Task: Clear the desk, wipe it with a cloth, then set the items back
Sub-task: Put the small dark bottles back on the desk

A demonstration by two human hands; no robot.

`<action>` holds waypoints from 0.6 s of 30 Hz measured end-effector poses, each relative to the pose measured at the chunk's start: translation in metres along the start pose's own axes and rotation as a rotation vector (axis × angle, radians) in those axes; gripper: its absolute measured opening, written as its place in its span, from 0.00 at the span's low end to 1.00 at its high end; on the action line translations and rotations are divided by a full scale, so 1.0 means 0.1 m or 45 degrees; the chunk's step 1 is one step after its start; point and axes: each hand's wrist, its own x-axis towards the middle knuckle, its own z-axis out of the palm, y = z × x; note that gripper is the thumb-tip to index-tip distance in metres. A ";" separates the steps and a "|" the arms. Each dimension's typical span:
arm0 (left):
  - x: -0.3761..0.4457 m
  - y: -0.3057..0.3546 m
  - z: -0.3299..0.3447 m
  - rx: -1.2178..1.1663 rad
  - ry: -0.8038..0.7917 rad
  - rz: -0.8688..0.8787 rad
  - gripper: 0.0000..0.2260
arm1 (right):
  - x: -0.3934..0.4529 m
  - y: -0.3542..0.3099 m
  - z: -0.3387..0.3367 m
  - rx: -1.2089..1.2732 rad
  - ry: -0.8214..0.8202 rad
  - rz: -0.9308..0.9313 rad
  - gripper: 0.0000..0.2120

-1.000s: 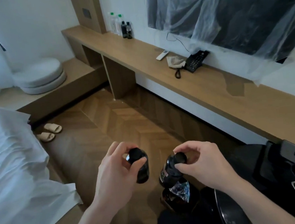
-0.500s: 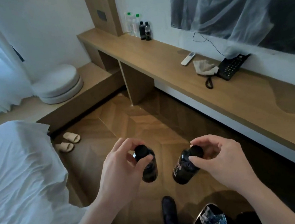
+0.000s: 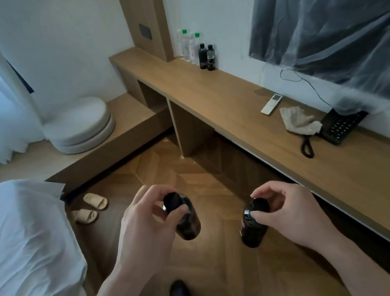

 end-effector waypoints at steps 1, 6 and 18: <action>0.13 -0.06 -0.01 0.016 0.004 0.004 0.12 | 0.14 -0.06 0.01 -0.004 -0.003 -0.006 0.15; 0.83 -0.47 -0.09 0.002 -0.037 -0.020 0.12 | 0.83 -0.37 0.17 0.010 0.003 -0.032 0.13; 3.07 -1.37 -0.51 -0.030 -0.204 0.121 0.13 | 2.63 -1.10 0.62 0.009 0.144 0.154 0.13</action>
